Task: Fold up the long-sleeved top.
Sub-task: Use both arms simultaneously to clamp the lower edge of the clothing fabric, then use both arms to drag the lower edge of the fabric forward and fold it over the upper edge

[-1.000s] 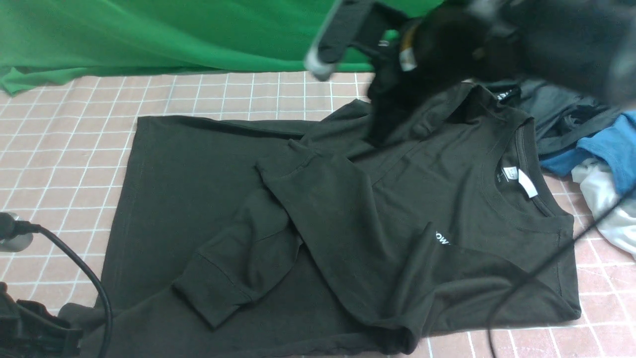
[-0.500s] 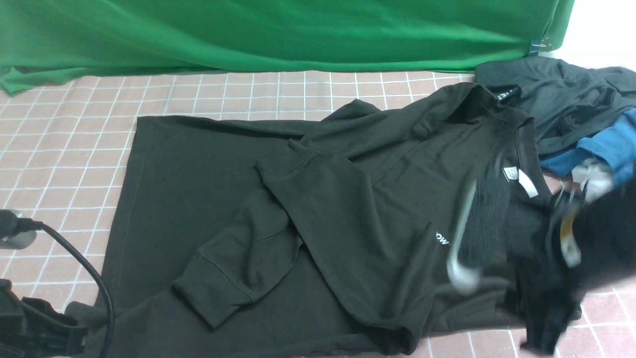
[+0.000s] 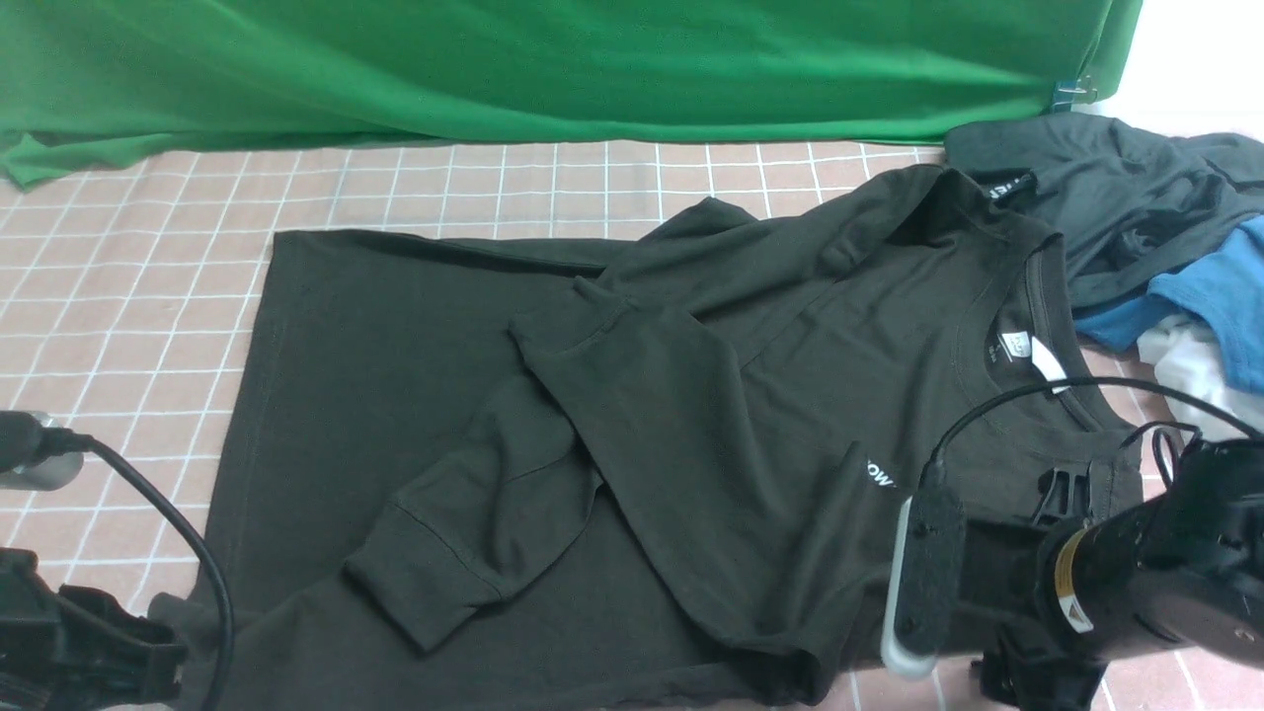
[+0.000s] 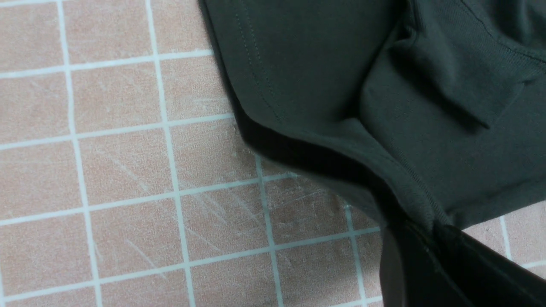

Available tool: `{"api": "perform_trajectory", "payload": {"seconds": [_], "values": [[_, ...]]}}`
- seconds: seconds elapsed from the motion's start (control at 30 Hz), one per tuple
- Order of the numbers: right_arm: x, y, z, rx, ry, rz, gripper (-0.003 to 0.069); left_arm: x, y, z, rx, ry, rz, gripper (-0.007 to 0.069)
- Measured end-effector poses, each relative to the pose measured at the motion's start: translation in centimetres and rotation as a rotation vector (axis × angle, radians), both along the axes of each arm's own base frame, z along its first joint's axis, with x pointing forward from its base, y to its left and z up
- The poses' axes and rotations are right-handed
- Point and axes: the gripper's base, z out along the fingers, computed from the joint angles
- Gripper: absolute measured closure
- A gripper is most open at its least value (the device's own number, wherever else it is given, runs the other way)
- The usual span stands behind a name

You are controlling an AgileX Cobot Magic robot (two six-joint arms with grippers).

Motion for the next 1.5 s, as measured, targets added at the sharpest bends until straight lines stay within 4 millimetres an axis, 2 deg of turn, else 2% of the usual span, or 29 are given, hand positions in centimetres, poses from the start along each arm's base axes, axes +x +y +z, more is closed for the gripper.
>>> {"api": "perform_trajectory", "payload": {"seconds": [0.13,0.33,0.5,0.77,0.83,0.87,0.9,1.0,1.17,1.3,1.4,1.5], "values": [[0.7,-0.5,-0.1,0.021,-0.007,-0.047,0.0181,0.0,0.0,0.0,0.001,0.000,-0.003,0.0585],[1.5,-0.6,0.2,-0.005,0.006,-0.094,0.0322,0.0,-0.1,0.0,-0.008,-0.002,-0.004,0.0585],[2.0,-0.6,0.6,-0.021,0.004,-0.098,0.0373,0.0,-0.1,0.0,-0.015,-0.003,-0.003,0.0585],[2.1,-0.4,-0.4,-0.041,0.056,-0.120,0.0487,0.0,-0.2,0.1,-0.022,-0.005,-0.001,0.0585],[2.1,-0.3,-0.4,-0.051,0.092,-0.152,0.0561,0.0,-0.2,0.0,-0.022,-0.004,-0.002,0.0585],[2.0,-0.3,-0.4,-0.049,0.096,-0.162,0.0567,0.0,-0.2,0.0,-0.023,-0.002,-0.002,0.0585],[1.7,-0.2,-0.2,-0.068,0.124,-0.193,0.0592,0.0,-0.2,0.0,-0.024,0.005,-0.004,0.0585],[0.2,-0.3,0.7,-0.128,0.189,-0.272,0.0595,-0.1,-0.2,0.0,-0.026,0.009,-0.006,0.0585],[-2.9,-0.9,4.5,-0.164,0.215,-0.341,0.0595,-0.2,-0.2,0.2,-0.021,0.026,-0.015,0.0585],[-5.0,-1.9,7.1,-0.096,0.201,-0.380,0.0595,-0.3,-0.1,1.0,-0.001,0.051,-0.038,0.0585],[-6.1,-2.5,7.9,-0.062,0.196,-0.395,0.0595,-0.4,-0.2,1.5,0.000,0.060,-0.046,0.0585],[-7.2,-3.1,7.8,-0.051,0.216,-0.408,0.0595,-0.5,-0.2,1.8,0.003,0.077,-0.055,0.0585]]}}
